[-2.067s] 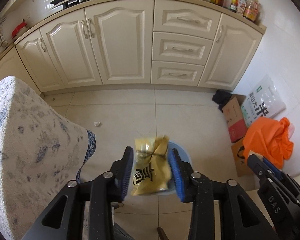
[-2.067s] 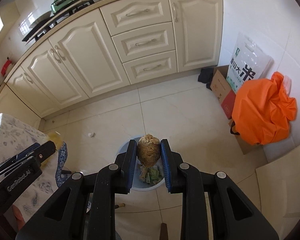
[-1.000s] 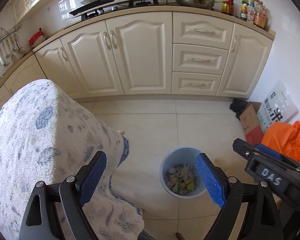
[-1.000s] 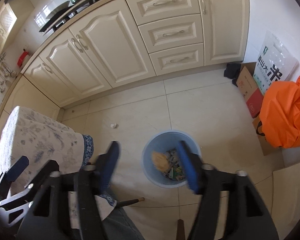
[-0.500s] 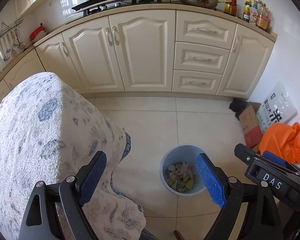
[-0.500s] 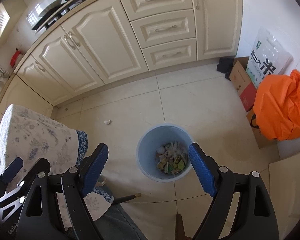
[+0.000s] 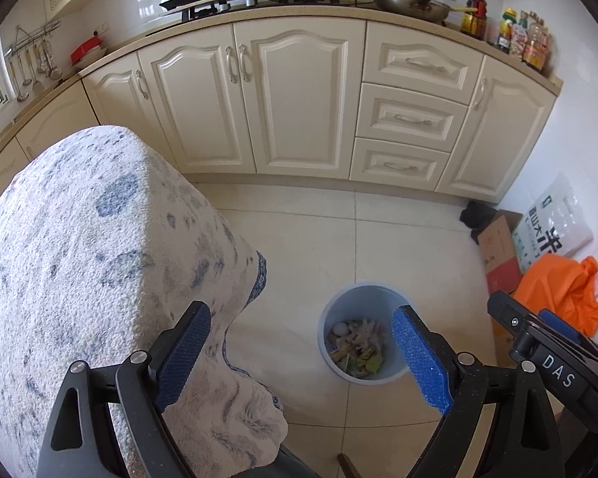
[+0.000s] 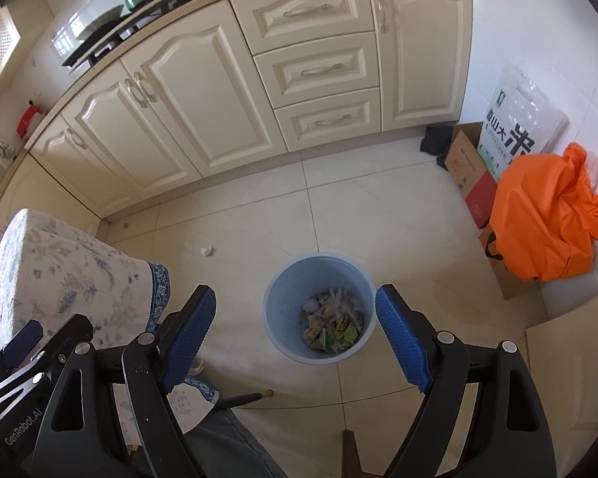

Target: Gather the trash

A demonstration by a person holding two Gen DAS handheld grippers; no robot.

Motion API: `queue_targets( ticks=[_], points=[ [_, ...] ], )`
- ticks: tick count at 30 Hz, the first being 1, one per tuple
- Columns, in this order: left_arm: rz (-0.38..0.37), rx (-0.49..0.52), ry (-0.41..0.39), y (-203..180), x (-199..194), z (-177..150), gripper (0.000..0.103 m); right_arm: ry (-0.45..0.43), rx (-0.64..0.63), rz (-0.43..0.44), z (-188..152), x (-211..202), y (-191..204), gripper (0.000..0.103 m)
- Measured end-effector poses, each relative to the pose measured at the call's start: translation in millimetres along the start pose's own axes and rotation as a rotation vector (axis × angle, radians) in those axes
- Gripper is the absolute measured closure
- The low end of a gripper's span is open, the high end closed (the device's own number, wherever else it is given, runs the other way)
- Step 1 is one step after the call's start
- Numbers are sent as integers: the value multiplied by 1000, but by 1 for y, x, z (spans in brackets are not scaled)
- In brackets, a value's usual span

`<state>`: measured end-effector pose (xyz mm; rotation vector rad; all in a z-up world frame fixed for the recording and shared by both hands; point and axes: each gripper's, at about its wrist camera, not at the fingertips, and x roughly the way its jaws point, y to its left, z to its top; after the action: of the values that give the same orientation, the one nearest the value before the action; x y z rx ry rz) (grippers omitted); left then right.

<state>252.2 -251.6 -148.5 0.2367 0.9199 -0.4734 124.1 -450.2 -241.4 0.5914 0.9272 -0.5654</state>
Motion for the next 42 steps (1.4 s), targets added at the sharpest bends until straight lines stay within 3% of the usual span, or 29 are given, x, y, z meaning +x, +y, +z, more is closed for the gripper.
queue_targets(
  ticks=[9,14,24,42],
  points=[
    [12,0,-65,3,-36,-13,13,-38,-22,5,-6,-24,1,19],
    [13,2,-92,4,-60,-32,13,-86,-63,-18,-14,-46,9,19],
    [34,-28,-167,17,-125,-73,13,-175,-120,18,-29,-90,18,19],
    [156,-155,-334,44,-240,-190,3,-332,-292,159,-72,-162,66,19]
  ],
)
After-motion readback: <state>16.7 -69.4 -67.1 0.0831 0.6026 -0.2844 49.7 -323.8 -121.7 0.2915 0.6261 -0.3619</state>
